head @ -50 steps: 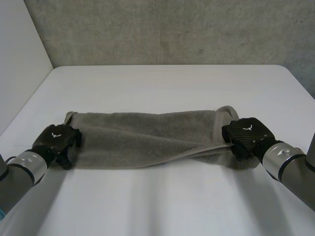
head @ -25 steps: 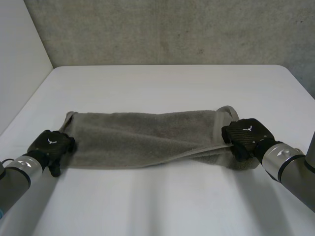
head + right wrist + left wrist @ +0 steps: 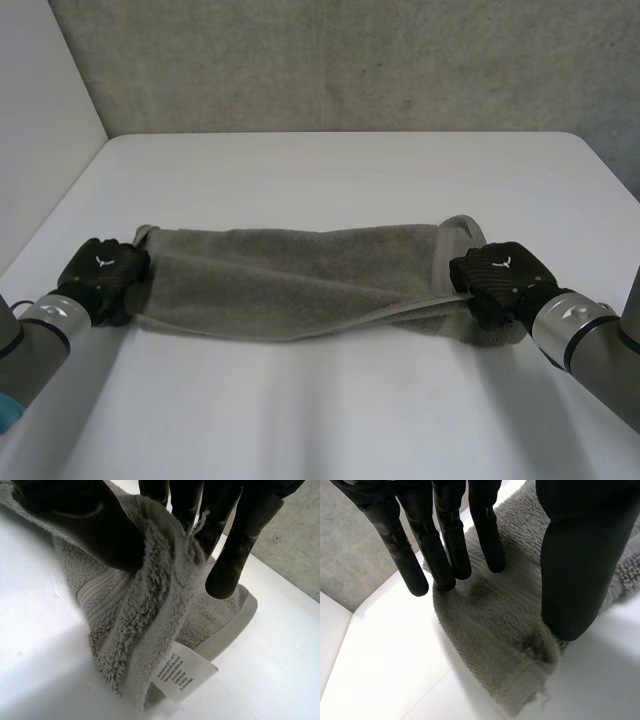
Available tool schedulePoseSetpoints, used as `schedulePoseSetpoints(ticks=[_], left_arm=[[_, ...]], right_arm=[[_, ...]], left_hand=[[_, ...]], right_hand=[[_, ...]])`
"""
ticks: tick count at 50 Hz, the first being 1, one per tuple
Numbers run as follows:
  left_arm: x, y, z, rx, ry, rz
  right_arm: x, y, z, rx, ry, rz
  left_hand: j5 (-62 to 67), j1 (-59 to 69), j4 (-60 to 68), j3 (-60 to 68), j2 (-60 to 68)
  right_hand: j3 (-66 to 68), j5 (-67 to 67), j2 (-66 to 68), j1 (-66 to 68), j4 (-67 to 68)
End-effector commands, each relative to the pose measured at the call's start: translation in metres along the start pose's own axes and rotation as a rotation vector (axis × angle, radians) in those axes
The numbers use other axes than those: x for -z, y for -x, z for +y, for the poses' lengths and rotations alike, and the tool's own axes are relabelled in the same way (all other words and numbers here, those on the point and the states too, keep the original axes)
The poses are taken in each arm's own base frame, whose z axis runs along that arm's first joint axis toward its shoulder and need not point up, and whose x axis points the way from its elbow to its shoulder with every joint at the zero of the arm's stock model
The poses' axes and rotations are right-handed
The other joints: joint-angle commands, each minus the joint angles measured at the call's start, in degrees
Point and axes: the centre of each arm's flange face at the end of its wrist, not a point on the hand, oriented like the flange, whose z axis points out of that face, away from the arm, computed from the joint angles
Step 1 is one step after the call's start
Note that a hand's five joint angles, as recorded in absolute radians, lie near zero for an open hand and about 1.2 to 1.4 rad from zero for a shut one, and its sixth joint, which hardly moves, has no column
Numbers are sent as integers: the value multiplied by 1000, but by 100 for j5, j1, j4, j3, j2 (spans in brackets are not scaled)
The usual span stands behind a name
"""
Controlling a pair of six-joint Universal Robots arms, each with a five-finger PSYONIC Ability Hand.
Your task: Fold the laundry
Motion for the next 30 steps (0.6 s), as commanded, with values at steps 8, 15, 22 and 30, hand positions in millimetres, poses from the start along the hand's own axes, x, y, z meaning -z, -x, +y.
schedulePoseSetpoints(ticks=[8,15,22,30], left_arm=[[5,-6,1,35,17,22],[12,-9,4,40,40,35],[13,-11,5,45,52,43],[13,-10,4,40,51,40]], right_arm=[[0,0,0,2,-5,2],[0,0,0,1,-3,2],[0,0,0,1,-3,2],[0,0,0,1,-3,2]], left_hand=[[2770,1732,1739,1741,1740],[2401,1363,1370,1372,1371],[1878,840,847,849,848],[2196,1158,1165,1167,1166]], right_hand=[[312,95,383,333,339],[312,95,383,333,339],[312,95,383,333,339],[312,95,383,333,339]])
